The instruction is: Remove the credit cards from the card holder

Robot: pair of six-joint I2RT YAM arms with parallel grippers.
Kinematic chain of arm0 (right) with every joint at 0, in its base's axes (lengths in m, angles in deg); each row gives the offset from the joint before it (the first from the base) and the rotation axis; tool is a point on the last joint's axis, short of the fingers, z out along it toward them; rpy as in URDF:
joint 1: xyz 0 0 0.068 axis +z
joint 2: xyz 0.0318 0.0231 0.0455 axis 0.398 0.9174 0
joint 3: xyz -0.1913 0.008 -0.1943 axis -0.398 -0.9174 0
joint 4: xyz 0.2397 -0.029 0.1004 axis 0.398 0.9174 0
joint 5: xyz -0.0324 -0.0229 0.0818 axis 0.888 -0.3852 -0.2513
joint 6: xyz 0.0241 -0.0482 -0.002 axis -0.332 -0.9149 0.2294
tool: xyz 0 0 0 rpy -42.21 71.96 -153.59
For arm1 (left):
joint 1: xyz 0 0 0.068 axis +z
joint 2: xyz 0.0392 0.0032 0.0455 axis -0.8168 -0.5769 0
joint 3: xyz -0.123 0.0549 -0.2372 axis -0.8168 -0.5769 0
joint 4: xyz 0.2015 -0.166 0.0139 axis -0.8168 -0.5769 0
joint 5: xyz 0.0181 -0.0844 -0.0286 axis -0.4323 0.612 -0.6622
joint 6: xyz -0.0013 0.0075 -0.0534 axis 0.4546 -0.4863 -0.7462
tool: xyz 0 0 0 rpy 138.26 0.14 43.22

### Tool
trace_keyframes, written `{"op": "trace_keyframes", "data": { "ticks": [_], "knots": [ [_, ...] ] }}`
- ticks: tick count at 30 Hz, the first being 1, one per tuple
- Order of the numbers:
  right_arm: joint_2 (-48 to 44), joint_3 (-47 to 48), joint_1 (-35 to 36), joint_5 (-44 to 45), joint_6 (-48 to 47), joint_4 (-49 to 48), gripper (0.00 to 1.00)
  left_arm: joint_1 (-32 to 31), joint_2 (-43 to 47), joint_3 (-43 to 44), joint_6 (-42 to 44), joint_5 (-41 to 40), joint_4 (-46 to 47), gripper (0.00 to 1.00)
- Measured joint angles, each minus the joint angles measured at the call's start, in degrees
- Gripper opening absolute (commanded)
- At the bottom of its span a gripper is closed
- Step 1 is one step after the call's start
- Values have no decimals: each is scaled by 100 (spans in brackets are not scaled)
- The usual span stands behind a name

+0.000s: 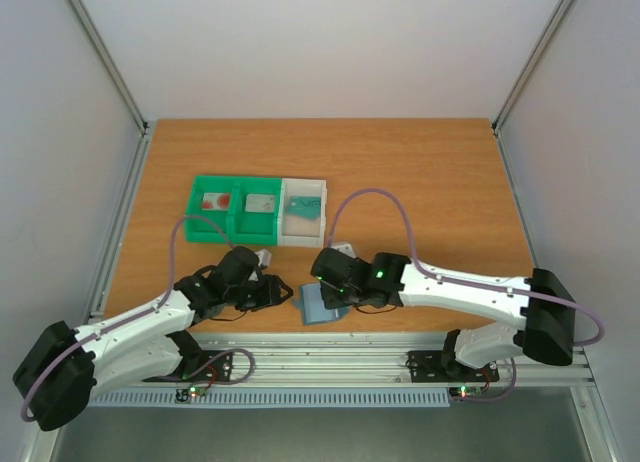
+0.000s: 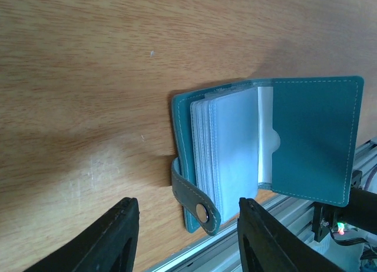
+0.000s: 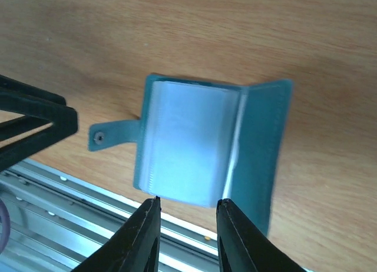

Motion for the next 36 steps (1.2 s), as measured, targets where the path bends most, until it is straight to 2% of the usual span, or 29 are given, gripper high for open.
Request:
{"op": "trace_keyframes", "data": {
  "ticks": [7,14,24,31,36],
  "knots": [
    [831,302,107,33,-234,-282,29,33,-201,-50,-4,107,284,47],
    [944,98,2,39,-323,-623,28,37,-393,-149,-20,179,494,46],
    [883,-765,-264,-243,-304,-1307,28,44,-610,-149,-68,494,876,47],
    [688,-1515,-435,-590,-186,-2006,24,44,-743,-146,-105,658,1071,48],
    [511,-1917,-581,-765,-79,-2503,16,44,-872,-146,-101,765,1196,50]
  ]
}}
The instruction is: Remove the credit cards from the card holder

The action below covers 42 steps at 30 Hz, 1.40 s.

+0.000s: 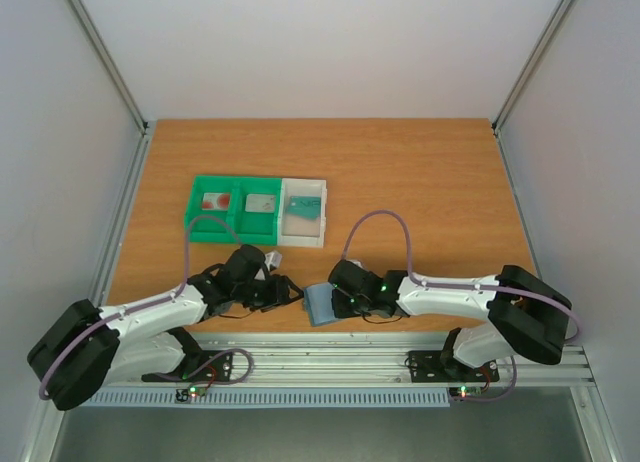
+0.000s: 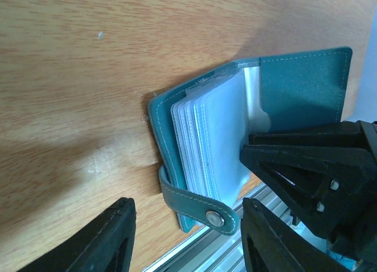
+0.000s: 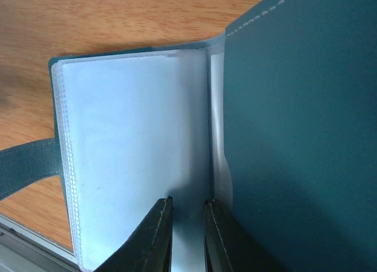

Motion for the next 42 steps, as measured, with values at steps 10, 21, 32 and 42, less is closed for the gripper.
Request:
{"op": "trace_keyframes", "data": {
  "ticks": [10,21,32,42],
  "knots": [
    [-326,-782,-339,-597,354,-1185,9,-24,-431,0,4,39,498,49],
    [-271,-1314,-706,-1224,702,-2356,7,-55,-997,0,-9,13,879,39],
    [-107,-1349,-807,-1515,831,-2677,6,-57,-1241,-2,-149,20,1370,7],
    [55,-1360,-835,-1731,846,-2957,9,-61,-841,-74,-334,107,1622,1]
  ]
}}
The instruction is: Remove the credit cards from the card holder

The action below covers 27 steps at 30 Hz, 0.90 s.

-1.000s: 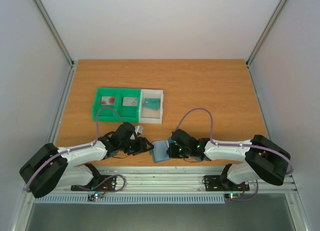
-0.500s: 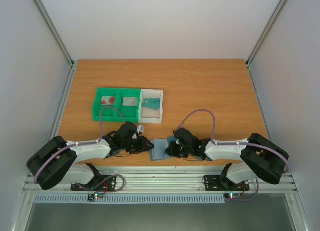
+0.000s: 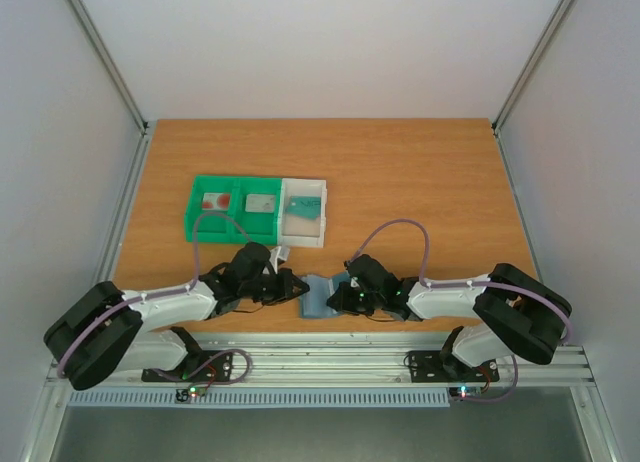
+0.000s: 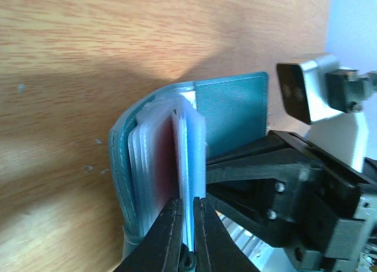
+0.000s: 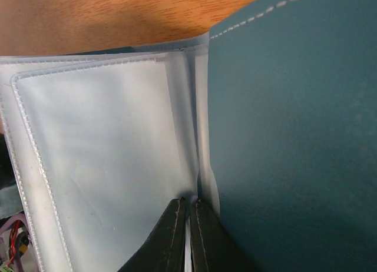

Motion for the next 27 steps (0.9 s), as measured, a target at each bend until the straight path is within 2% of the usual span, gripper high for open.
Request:
{"op": "trace_keyframes", "data": {
  "ticks": [7,11,14,18,22,27],
  "knots": [
    [-92,11,0,-15,-11,94,17,-15,407,22,33,17,-249,0],
    [-107,37,0,-66,-22,151,17,-20,514,96,127,22,-505,1],
    [-107,48,0,-68,-22,181,11,-22,544,179,199,20,-643,15],
    [-107,55,0,-61,-2,267,7,-26,551,227,315,-2,-796,23],
    [-33,46,0,-79,107,179,6,-26,551,227,343,-11,-922,39],
    [337,-59,0,-304,334,-629,6,-26,557,229,332,-20,-1034,46]
  ]
}}
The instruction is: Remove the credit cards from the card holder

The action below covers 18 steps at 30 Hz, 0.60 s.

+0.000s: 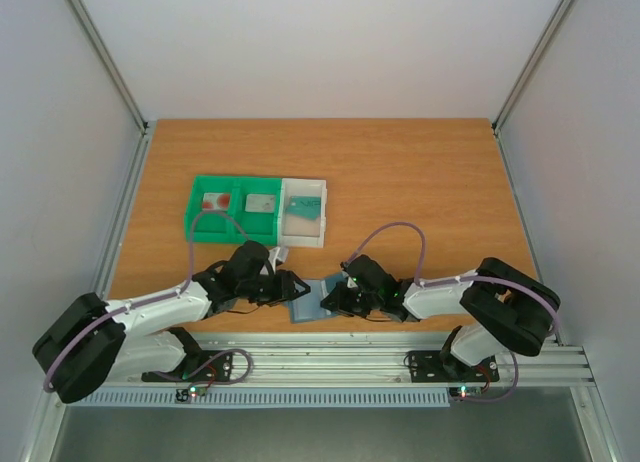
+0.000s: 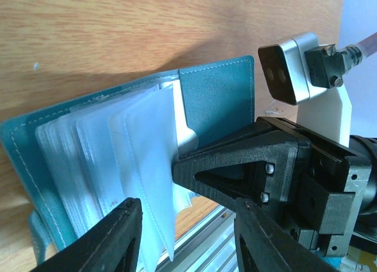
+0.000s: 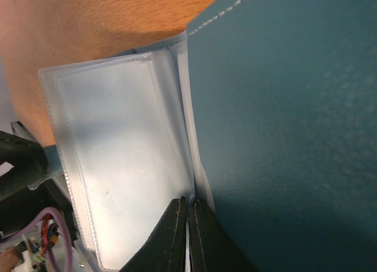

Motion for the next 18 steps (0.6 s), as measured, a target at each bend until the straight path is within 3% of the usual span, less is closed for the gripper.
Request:
{"op": "trace_keyframes", "data": {
  "ticks": [5,18],
  "knots": [
    [83,-184,0,-61,138,-514,7,0,76,85,66,-26,-243,50],
    [63,-269,0,-52,238,-669,8,0,127,162,131,-267,-520,66]
  ]
}}
